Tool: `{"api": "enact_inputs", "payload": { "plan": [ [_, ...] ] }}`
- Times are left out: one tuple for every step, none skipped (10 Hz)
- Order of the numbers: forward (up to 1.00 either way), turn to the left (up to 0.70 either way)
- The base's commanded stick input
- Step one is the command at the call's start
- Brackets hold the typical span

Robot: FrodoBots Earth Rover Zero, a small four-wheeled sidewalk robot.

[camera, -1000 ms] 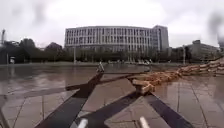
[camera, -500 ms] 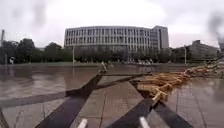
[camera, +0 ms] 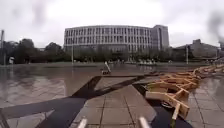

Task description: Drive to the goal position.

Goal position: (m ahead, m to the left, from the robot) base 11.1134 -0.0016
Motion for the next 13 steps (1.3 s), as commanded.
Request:
{"api": "enact_inputs", "payload": {
  "plan": [
    [1.0, -0.17],
    [1.0, -0.02],
    [1.0, 0.0],
    [1.0, 0.0],
    [1.0, 0.0],
    [1.0, 0.0],
    [1.0, 0.0],
    [1.0, 0.0],
    [1.0, -0.01],
    [1.0, -0.03],
    [1.0, -0.05],
    [1.0, -0.03],
    [1.0, -0.01]
  ]
}}
